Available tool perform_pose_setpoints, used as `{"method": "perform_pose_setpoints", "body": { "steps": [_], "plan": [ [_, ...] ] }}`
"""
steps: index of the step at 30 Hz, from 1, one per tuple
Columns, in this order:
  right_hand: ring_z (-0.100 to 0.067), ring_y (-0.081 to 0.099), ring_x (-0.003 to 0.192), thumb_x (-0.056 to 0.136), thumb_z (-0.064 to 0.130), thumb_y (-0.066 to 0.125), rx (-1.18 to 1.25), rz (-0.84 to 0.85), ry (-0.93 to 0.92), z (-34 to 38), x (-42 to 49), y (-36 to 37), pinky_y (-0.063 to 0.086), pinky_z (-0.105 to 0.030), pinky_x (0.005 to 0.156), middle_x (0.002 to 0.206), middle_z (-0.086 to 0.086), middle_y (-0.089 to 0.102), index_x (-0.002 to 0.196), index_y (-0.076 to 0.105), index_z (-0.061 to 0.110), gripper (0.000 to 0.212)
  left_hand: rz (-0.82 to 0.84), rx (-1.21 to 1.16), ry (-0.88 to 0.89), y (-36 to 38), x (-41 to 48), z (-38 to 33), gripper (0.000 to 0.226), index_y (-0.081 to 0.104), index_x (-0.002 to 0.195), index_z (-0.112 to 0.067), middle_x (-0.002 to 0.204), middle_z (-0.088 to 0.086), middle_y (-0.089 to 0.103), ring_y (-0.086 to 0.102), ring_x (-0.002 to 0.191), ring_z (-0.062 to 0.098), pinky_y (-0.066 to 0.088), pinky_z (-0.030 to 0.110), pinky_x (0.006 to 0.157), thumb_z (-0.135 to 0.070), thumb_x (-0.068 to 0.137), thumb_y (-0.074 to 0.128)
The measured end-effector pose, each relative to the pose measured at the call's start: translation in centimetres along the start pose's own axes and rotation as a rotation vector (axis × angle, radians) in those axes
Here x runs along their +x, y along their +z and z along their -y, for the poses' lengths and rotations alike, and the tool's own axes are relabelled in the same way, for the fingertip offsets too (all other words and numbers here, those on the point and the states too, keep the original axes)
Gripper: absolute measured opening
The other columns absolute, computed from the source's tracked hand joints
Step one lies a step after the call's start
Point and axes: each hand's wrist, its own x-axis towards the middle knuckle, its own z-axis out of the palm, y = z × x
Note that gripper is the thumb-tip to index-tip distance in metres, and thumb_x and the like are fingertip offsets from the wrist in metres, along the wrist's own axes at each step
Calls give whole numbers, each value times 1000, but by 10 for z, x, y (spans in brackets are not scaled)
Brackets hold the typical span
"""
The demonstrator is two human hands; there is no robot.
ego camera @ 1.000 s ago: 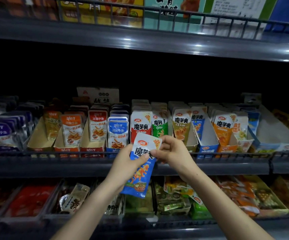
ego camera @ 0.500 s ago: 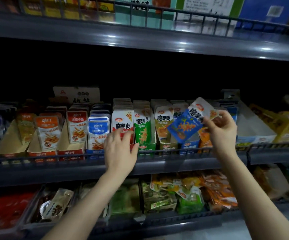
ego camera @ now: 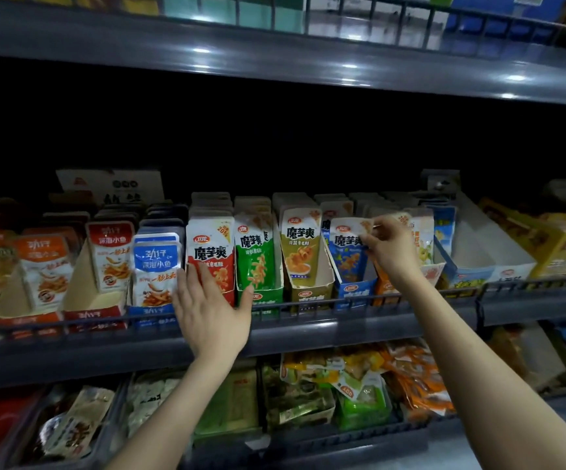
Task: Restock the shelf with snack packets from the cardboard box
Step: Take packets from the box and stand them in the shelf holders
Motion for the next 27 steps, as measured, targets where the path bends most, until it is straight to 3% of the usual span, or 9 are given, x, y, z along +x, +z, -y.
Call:
{"method": "perform_pose_setpoints", "body": {
  "steps": [4, 7, 12, 16, 20, 24, 27],
  "plan": [
    [-30, 65, 87, 90, 10, 63, 43, -33, 12, 2, 7, 16, 54, -54, 79, 87, -10, 66, 90, 60, 8, 3, 4, 10, 18, -2, 0, 0, 83, 17, 152, -15, 159, 14, 12, 0, 147, 28, 2, 44, 119, -66, 88, 35],
    [-32, 63, 84, 91, 8, 62, 41, -83, 4, 6, 10, 22, 52, -54, 80, 79, -6, 60, 89, 59, 8, 4, 22, 34, 22, -3, 0, 0, 84, 16, 152, -20, 159, 14, 10, -2, 147, 28, 0, 44, 119, -72, 86, 21],
    [-29, 59, 103, 91, 11, 61, -179, -116, -114, 5, 10, 26, 44, -34, 78, 112, -11, 64, 121, 58, 6, 30, 36, 22, 9, -4, 0, -1, 84, 16, 152, -23, 159, 12, 7, -4, 147, 27, -2, 43, 119, -73, 85, 18],
    [-34, 60, 98, 86, 6, 65, -421, -279, -258, -9, 11, 27, 40, -34, 69, 108, -14, 65, 123, 60, 9, 38, 48, 29, 11, -5, -1, -1, 79, 16, 152, -23, 160, 12, 6, -6, 147, 27, -1, 44, 119, -68, 87, 28],
    [-33, 61, 95, 86, 6, 63, -441, -303, -221, -14, 9, 28, 46, -38, 69, 108, -12, 66, 129, 55, 14, 44, 32, 18, 10, -5, -1, -1, 78, 19, 151, -22, 159, 13, 10, -4, 147, 27, -2, 44, 119, -66, 88, 31],
    [-31, 63, 91, 93, 8, 55, -412, -263, -164, -13, 11, 31, 34, -29, 65, 102, -12, 69, 126, 57, 12, 34, 36, 27, 12, -4, -1, -1, 77, 19, 151, -23, 159, 12, 10, -5, 147, 27, -4, 43, 118, -66, 89, 30],
    [-32, 62, 98, 92, 7, 53, -424, -250, -135, -12, 11, 32, 34, -28, 67, 108, -11, 69, 125, 59, 13, 33, 33, 14, 16, -5, -1, -1, 76, 22, 151, -22, 159, 12, 11, -4, 147, 27, -4, 43, 118, -66, 89, 31]
  ]
}}
